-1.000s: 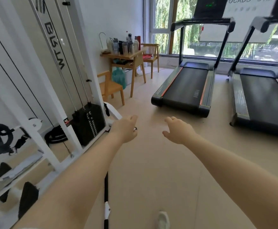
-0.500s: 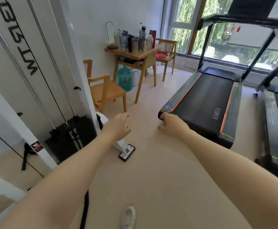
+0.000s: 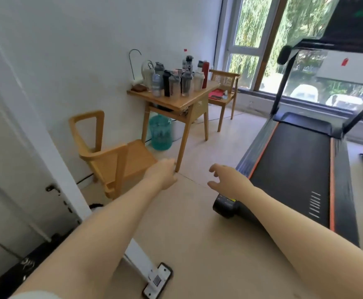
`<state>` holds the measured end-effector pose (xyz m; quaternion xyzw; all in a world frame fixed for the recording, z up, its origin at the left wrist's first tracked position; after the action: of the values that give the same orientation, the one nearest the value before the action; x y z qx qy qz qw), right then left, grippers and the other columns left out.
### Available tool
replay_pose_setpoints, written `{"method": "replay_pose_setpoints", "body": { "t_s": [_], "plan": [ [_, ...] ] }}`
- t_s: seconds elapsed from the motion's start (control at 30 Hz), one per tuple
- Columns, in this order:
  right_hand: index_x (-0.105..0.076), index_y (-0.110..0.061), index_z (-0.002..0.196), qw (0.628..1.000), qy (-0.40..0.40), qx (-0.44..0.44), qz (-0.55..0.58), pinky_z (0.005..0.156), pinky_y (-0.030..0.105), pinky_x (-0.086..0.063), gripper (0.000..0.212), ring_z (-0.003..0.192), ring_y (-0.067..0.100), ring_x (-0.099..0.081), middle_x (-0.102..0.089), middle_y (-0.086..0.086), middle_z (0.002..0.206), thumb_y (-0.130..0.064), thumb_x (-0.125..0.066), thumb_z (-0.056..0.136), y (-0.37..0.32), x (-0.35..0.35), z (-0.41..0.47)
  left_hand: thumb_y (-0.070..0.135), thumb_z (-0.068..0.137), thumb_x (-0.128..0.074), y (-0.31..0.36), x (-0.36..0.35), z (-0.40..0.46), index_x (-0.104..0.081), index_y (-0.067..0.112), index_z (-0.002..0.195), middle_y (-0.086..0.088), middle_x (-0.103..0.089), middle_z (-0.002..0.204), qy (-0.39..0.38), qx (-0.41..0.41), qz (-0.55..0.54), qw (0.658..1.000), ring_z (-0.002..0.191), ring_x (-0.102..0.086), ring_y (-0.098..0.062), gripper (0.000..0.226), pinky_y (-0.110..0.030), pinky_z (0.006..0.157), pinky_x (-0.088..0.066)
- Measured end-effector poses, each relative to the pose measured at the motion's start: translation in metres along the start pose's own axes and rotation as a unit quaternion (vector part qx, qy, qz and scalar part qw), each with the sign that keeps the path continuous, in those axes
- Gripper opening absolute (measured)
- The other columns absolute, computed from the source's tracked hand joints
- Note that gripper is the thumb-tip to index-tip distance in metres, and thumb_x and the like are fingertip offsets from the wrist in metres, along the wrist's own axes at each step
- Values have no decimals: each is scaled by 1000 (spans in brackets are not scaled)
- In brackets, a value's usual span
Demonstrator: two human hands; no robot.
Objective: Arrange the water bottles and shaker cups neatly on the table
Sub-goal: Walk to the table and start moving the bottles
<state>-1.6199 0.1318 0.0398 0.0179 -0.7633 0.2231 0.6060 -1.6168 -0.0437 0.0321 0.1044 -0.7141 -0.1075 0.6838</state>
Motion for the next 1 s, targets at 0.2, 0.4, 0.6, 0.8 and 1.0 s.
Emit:
{"method": "replay_pose_setpoints", "body": {
  "t_s": [0.2,0.4,0.6,0.8,1.0],
  "plan": [
    [-39,-10,135,999,-45,-29,2,97,37,-44,48,118,28,-51,-51,12,135,-30,-51,93,85,27,181,15,87,-51,13,-38,189,-46,11,124,-11,-56,125,-60,-45,71,995,104,-58,-28,37,-39,84,-54],
    [-37,-12,137,999,-13,-2,-45,101,39,-44,51,118,27,-53,-50,11,136,-32,-52,92,127,139,376,20,87,-54,18,46,404,-46,13,125,-9,-57,124,31,-18,27,999,106,-59,-27,39,-40,87,-53],
    [-44,-10,132,1000,2,19,7,98,35,-44,46,116,25,-54,-54,10,132,-28,-54,92,136,195,535,22,88,-58,-9,95,555,-43,17,130,-6,-56,126,100,16,-94,990,109,-57,-20,45,-33,90,-49],
    [-52,-12,124,996,-8,87,-11,94,30,-43,34,106,20,-53,-54,4,124,-25,-52,93,139,213,698,24,87,-55,-61,122,722,-43,13,129,-9,-49,132,123,20,-48,991,113,-52,-26,45,-41,92,-48],
    [-53,-10,122,994,33,100,-21,92,33,-43,33,109,23,-52,-51,9,125,-25,-48,93,139,282,872,21,87,-56,-83,172,884,-45,12,129,-10,-52,128,152,-20,-49,987,112,-52,-27,45,-39,91,-45]
  ]
}}
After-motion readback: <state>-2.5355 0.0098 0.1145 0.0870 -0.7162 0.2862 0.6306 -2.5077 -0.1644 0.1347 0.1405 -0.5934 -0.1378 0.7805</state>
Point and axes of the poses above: each hand's wrist, its own z-axis towards the middle knuckle, its own x-axis out of the back of the hand, y = z × x, the point moved 6 cm from there along z, towards the middle knuckle
